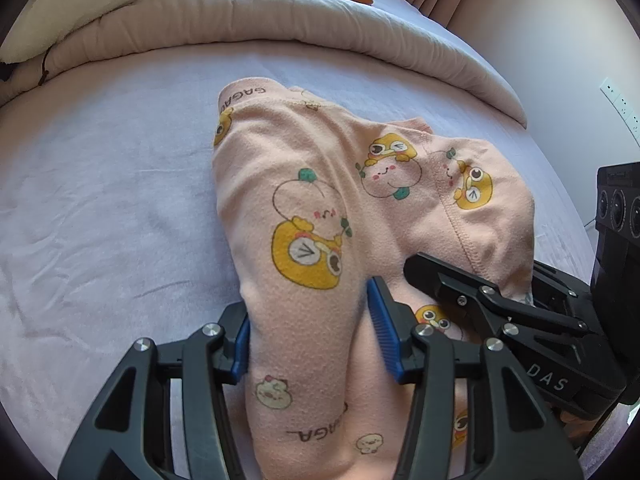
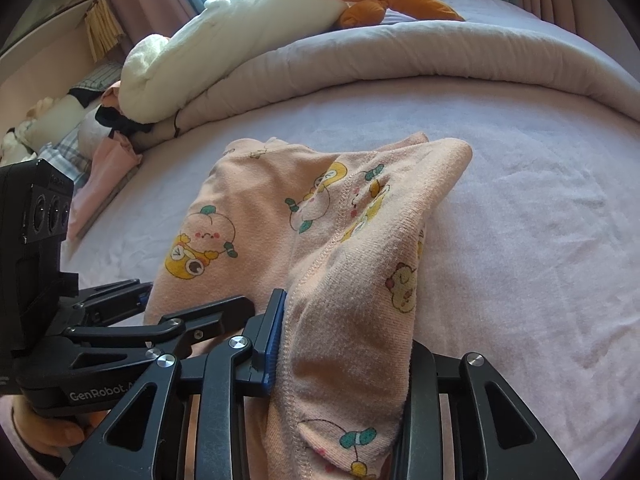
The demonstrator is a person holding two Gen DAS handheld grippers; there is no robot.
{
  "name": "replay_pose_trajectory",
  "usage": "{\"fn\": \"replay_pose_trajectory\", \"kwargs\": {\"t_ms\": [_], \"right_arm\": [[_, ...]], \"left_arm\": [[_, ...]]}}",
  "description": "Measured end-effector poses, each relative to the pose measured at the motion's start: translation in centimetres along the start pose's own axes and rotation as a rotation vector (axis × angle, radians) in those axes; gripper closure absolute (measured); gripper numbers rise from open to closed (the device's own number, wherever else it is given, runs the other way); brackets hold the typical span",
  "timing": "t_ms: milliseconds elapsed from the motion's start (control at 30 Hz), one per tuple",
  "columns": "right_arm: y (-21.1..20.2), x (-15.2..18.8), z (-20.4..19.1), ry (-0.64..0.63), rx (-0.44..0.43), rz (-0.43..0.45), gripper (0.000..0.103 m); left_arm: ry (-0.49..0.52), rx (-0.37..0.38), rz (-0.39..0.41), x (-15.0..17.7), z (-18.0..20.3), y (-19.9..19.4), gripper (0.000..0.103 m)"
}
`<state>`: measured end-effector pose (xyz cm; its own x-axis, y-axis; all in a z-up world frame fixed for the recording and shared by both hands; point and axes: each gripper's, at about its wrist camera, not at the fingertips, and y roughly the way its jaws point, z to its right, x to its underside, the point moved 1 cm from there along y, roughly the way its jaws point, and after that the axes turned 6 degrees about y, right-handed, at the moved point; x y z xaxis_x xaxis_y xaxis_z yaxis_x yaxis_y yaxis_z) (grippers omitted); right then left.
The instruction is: Fold small clothes
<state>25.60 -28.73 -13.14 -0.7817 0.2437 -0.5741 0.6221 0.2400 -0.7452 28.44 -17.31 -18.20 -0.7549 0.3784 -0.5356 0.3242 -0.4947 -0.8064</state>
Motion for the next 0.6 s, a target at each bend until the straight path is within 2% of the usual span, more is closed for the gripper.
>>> {"fn": "replay_pose_trajectory", "kwargs": {"t_ms": [167,333,600], "right_arm": [[-0.6,0.1,-0.7,-0.035,0.021,0.022,0.072],[-1.4,0.2,-1.4,-0.053,0.021,0.052,0.074],[-2.9,1.1,-2.7,-0.084,0.009,0.062,0.075]], "left_arm": [[0.002,-0.009,0.006,0.0,-0.1,-0.4,0.058],[-0.013,0.001,0.018,0.3,-0.5,-1.2,0.067],[-0.009,0.004,0.018,1.9,-1.3,-3.6,0.07]]}}
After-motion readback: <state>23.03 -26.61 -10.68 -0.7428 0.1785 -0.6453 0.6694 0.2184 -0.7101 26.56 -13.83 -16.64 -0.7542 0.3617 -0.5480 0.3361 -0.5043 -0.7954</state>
